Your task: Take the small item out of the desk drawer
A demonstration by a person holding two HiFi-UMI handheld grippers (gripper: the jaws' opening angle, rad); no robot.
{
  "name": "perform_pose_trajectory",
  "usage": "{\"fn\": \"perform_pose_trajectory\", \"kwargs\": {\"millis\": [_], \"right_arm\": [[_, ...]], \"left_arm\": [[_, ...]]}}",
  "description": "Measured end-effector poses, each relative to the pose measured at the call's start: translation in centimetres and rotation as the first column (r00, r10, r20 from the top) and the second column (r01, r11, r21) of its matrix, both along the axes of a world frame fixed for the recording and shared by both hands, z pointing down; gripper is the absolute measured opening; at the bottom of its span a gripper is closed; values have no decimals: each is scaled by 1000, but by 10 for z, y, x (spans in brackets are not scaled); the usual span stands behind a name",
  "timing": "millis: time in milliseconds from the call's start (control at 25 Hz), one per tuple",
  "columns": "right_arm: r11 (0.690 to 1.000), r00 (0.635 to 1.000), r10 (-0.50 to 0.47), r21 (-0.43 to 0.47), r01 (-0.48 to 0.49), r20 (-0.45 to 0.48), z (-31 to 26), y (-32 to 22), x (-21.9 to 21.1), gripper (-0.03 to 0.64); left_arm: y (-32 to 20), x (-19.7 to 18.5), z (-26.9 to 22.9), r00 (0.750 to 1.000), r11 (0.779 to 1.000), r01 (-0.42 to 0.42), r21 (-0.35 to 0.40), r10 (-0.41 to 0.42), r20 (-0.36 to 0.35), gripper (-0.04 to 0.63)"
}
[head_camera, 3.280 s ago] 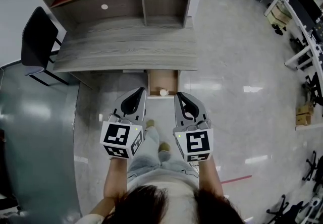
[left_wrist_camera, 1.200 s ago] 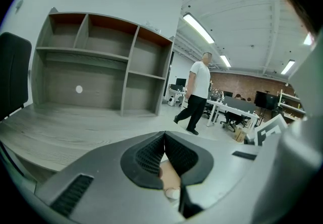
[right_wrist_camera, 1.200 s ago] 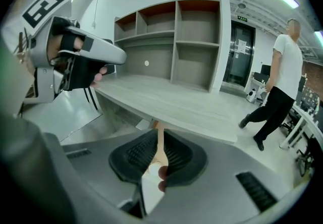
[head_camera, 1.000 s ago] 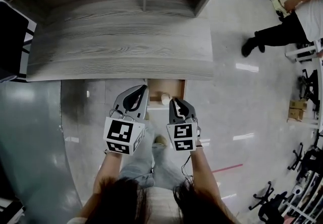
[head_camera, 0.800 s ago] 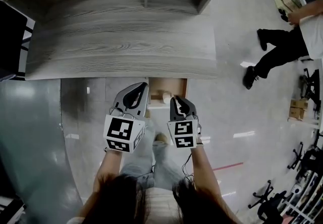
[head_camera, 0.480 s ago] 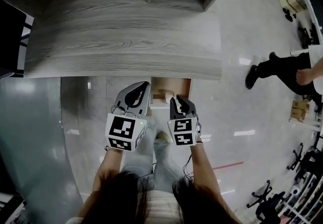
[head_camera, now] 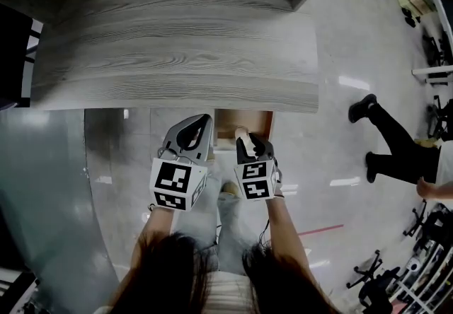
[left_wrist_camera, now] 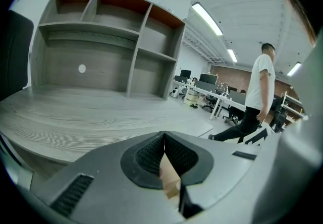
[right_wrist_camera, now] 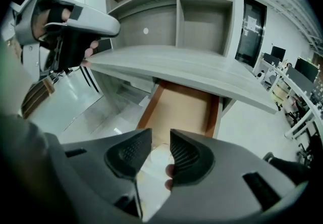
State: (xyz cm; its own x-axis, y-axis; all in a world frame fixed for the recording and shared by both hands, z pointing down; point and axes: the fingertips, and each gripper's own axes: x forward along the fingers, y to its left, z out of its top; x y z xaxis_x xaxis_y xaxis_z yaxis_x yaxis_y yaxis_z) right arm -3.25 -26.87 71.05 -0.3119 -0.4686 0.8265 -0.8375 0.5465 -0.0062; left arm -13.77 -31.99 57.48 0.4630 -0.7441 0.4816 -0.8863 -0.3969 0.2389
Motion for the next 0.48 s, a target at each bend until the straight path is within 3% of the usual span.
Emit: {"fn": "perform_pose_trajectory", "kwargs": {"millis": [480], "right_arm": [[995, 999, -12, -103, 8, -33, 42, 5, -2, 133]], "left_arm": [[-7, -4, 25, 1000, 999, 3, -34, -3, 2, 16]]}}
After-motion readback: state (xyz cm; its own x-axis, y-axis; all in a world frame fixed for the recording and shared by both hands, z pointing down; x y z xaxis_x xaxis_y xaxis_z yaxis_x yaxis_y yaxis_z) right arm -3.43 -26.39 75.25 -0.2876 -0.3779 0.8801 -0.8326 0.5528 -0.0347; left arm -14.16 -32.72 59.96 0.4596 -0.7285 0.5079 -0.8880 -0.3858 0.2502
